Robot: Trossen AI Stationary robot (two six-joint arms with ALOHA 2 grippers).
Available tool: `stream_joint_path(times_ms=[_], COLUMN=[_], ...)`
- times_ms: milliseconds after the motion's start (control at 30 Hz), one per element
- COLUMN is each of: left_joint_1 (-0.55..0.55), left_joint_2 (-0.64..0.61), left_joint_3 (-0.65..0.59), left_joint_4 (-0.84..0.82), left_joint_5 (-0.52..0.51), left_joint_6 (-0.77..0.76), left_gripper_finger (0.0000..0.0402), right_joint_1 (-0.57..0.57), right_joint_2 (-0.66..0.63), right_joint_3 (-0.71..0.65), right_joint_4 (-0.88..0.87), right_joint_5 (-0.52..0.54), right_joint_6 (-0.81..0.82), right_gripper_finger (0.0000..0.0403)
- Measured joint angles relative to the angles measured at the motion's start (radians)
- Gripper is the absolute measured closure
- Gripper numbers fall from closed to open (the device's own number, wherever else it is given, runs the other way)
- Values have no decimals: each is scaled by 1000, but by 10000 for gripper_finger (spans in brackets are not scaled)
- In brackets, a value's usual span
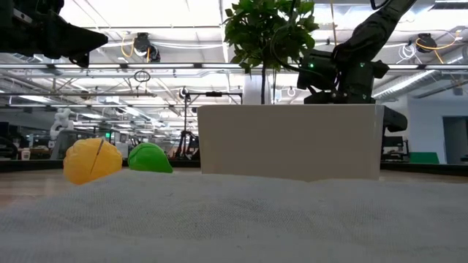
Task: Pick and placing Produce into tupperware
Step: Put the tomato into the basket
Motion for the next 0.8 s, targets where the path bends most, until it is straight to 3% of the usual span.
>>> stream_joint_path(times_ms=[167, 500, 800], left_joint_1=[0, 0, 0], left_joint_2=[0, 0, 0], left_joint_3=[0, 0, 0], left_joint_4=[0, 0, 1], left_joint_5=[0, 0, 0], left_joint_6=[0, 0, -2], left_gripper_finger=[369, 369, 369], right_joint_1=[0, 0, -1], right_joint_2=[-7, -8, -9], right_joint_3=[0, 4, 135], right_joint_4=[-6, -30, -195], right_joint_5=[-1, -2, -1], right_joint_6=[2, 27, 37], right_gripper_finger=[139, 149, 149])
